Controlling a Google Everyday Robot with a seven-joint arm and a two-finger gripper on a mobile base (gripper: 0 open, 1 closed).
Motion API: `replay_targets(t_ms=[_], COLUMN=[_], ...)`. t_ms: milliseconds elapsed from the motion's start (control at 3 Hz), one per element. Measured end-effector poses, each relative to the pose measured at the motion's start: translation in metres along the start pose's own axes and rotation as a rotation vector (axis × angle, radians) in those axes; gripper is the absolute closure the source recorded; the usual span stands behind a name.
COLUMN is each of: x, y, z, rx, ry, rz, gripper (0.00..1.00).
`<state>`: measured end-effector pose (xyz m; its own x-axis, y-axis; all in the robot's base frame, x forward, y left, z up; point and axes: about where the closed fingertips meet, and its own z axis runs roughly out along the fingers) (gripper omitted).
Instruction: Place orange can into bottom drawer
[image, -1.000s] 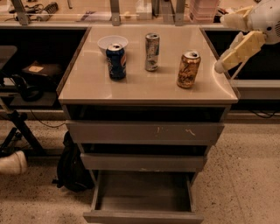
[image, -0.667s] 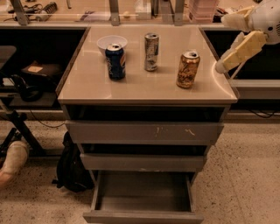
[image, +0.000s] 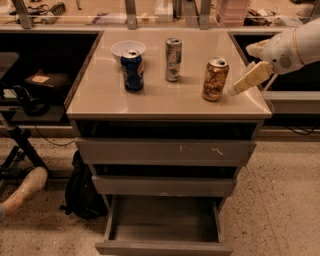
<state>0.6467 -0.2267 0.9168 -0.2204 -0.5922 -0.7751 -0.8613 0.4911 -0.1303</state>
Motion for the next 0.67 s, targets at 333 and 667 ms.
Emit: replay_targets(t_ms=[333, 667], x=[0.034, 0.03], y=[-0.042, -0.052], z=[0.032, 0.035], rx=[0.095, 0.129], ry=[-0.027, -0.048], rz=[0.102, 0.105], gripper=[0.0, 0.0])
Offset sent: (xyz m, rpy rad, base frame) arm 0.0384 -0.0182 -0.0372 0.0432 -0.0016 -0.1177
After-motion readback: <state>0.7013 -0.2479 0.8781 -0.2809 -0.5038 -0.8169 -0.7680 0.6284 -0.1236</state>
